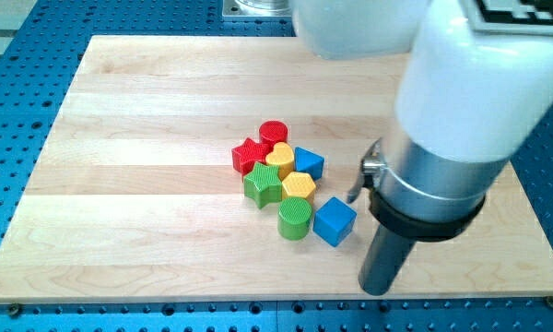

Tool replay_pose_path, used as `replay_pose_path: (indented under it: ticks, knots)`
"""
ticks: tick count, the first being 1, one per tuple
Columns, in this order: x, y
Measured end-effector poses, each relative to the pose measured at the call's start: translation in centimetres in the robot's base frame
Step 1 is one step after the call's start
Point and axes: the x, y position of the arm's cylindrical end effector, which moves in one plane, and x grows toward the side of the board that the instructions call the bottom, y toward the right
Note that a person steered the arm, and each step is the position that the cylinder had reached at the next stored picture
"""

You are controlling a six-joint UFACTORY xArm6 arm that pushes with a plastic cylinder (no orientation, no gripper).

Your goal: Move the cube into the triangle

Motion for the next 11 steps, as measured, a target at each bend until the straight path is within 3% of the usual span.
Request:
replay_pose_path:
  ticks: [2,5,11]
  knots:
    - [-2.5,-2.7]
    - [-3.8,-3.4]
    - [-10.7,-3.5]
